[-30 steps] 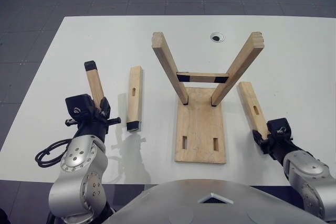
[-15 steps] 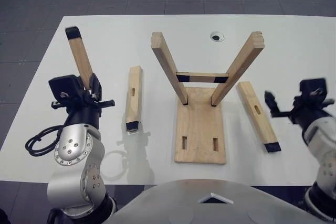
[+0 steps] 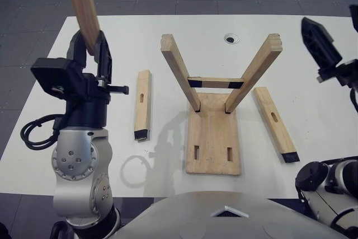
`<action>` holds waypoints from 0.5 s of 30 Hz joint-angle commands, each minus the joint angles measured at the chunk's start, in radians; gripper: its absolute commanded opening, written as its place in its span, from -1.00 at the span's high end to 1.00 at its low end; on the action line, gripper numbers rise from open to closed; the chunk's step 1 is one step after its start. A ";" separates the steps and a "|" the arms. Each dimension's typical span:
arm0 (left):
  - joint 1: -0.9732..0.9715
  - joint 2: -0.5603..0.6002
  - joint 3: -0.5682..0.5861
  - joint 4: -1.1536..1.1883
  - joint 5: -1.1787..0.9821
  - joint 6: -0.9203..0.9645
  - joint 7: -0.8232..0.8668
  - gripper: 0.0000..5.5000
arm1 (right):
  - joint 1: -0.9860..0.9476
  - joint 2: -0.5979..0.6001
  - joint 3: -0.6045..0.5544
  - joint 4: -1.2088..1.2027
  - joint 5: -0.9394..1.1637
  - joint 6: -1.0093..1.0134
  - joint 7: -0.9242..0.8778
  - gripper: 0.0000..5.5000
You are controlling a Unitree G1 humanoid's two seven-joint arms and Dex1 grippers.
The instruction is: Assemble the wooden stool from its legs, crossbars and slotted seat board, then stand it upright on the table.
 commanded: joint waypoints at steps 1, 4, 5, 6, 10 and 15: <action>0.025 0.079 -0.117 -0.007 -0.001 -0.145 -0.021 0.52 | 0.082 -0.091 0.095 -0.014 0.336 -0.180 -0.201 -1.00; 0.068 0.121 -0.225 -0.007 0.037 -0.222 -0.028 0.52 | 0.122 -0.186 0.201 -0.014 0.517 -0.313 -0.346 -1.00; 0.081 0.131 -0.257 -0.007 0.049 -0.241 -0.033 0.52 | 0.126 -0.210 0.234 -0.014 0.553 -0.345 -0.374 -1.00; 0.097 0.139 -0.290 -0.007 0.062 -0.261 -0.034 0.52 | 0.126 -0.241 0.273 -0.014 0.590 -0.383 -0.408 -1.00; 0.139 0.154 -0.390 -0.007 0.117 -0.312 -0.046 0.52 | 0.094 -0.316 0.431 -0.014 0.654 -0.495 -0.517 -1.00; 0.183 0.149 -0.510 -0.007 0.221 -0.345 -0.077 0.52 | 0.056 -0.347 0.604 -0.014 0.610 -0.584 -0.600 -1.00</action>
